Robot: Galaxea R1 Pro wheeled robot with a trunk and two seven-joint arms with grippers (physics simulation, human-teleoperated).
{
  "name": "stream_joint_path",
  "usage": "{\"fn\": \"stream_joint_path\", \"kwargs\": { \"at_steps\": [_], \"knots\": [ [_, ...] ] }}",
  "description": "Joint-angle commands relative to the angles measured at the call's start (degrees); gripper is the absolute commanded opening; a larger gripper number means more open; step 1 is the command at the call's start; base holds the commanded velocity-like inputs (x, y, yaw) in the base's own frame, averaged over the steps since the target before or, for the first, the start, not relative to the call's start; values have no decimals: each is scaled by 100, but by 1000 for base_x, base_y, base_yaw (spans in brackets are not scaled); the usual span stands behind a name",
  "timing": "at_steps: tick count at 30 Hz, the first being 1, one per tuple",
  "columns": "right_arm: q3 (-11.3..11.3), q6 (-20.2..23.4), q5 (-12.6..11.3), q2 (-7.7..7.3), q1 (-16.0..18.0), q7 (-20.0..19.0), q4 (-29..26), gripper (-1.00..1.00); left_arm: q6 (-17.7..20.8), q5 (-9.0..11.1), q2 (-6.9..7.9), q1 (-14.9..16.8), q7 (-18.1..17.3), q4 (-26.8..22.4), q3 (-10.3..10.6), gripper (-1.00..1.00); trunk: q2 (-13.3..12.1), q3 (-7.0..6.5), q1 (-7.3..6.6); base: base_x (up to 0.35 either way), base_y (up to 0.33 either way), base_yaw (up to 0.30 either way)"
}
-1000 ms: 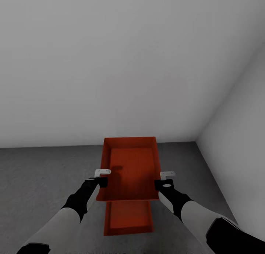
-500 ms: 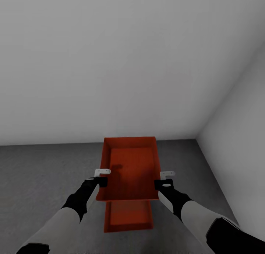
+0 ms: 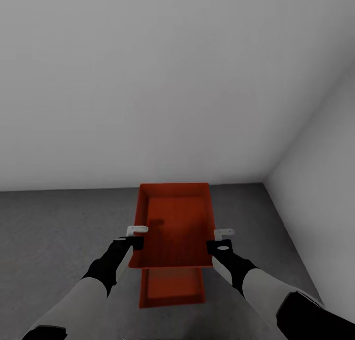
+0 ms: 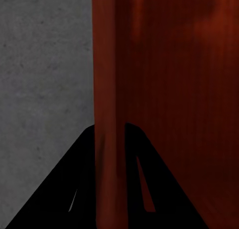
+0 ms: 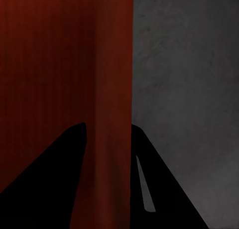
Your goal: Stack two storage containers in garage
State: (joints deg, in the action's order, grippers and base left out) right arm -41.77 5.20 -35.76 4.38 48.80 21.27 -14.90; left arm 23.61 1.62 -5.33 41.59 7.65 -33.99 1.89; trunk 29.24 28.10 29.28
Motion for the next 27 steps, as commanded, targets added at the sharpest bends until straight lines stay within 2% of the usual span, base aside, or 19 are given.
{"fn": "stream_joint_path", "kwargs": {
  "at_steps": [1,11,21,27],
  "knots": [
    [108,43,166,1,16,422,-22,-100,12,221,-65,-3,51,94,74,-100,50,35,24,0,0,0],
    [109,43,166,1,16,422,-22,-100,12,216,-65,-2,35,94,75,-100,451,307,244,0,0,0],
    [109,43,166,1,16,422,-22,-100,12,216,-65,-2,42,94,75,-100,451,401,244,0,0,0],
    [108,43,166,1,16,422,-22,-100,12,216,-65,-3,36,94,75,-100,692,564,375,0,0,0]
  ]
}}
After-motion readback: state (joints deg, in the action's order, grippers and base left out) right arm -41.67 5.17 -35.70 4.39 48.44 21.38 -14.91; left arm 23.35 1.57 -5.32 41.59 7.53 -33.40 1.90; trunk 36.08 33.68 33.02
